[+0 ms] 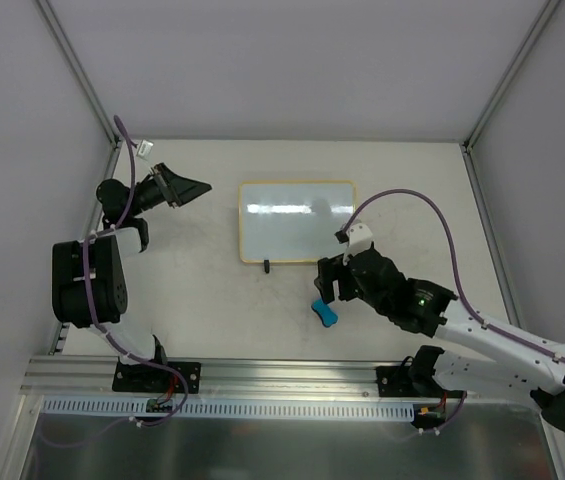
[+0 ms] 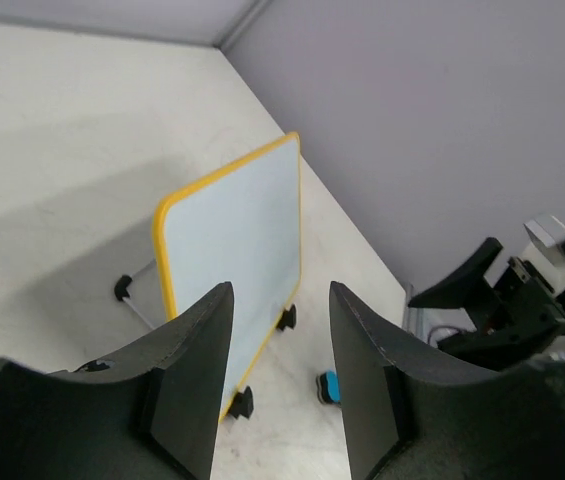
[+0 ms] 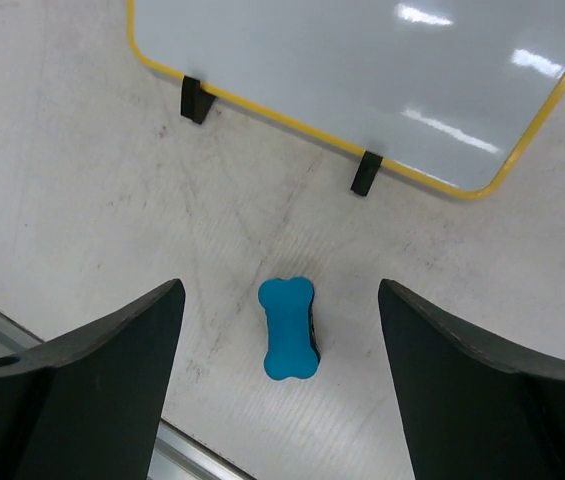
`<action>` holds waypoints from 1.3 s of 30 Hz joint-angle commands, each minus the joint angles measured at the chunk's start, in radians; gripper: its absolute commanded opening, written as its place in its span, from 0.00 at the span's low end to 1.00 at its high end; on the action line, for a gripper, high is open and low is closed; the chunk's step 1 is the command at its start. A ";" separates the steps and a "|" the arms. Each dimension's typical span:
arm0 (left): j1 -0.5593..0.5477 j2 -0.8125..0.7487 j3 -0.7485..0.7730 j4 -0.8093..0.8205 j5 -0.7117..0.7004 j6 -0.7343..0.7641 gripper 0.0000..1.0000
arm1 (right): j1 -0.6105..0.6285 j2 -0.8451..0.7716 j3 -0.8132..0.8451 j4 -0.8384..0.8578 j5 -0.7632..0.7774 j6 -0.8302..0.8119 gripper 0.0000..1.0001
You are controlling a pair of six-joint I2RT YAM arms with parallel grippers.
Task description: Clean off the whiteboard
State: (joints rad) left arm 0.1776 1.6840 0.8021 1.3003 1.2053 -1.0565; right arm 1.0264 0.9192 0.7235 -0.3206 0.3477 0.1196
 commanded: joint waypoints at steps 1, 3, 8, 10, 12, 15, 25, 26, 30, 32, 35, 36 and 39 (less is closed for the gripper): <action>0.000 -0.121 -0.055 0.202 -0.159 0.108 0.43 | -0.028 -0.063 0.027 -0.005 -0.016 -0.063 0.82; -0.001 -0.221 -0.101 0.018 -0.228 0.174 0.41 | -0.048 -0.106 0.024 -0.003 -0.018 -0.084 0.82; -0.016 -0.394 -0.165 -0.203 -0.358 0.341 0.42 | -0.098 -0.181 0.019 -0.002 -0.023 -0.141 0.82; -0.033 -0.469 -0.188 -0.326 -0.406 0.416 0.43 | -0.107 -0.201 0.017 0.003 -0.016 -0.153 0.82; -0.067 -0.551 -0.220 -0.393 -0.502 0.457 0.43 | -0.112 -0.210 0.014 0.012 0.002 -0.161 0.82; -0.130 -0.657 -0.273 -0.501 -0.639 0.489 0.44 | -0.114 -0.246 -0.021 0.057 0.074 -0.169 0.82; -0.357 -1.041 -0.492 -0.771 -1.004 0.582 0.44 | -0.138 -0.348 -0.200 0.221 0.197 -0.192 0.92; -0.365 -1.070 -0.509 -0.789 -1.021 0.582 0.44 | -0.141 -0.356 -0.213 0.238 0.198 -0.186 0.92; -0.366 -1.234 -0.621 -0.854 -1.073 0.592 0.44 | -0.157 -0.410 -0.311 0.314 0.185 -0.176 0.92; -0.368 -1.283 -0.644 -0.871 -1.072 0.607 0.45 | -0.166 -0.442 -0.373 0.382 0.194 -0.173 0.96; -0.368 -1.342 -0.670 -0.917 -1.047 0.641 0.45 | -0.175 -0.456 -0.445 0.429 0.194 -0.170 0.96; -0.368 -1.354 -0.675 -0.930 -1.026 0.650 0.46 | -0.177 -0.457 -0.463 0.440 0.189 -0.167 0.97; -0.368 -1.363 -0.690 -0.963 -0.972 0.679 0.44 | -0.178 -0.433 -0.502 0.488 0.165 -0.175 0.99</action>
State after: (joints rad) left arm -0.1837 0.3359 0.1280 0.3740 0.1841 -0.4366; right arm 0.8524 0.4763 0.2436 0.0418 0.5091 -0.0559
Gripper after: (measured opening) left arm 0.449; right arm 0.984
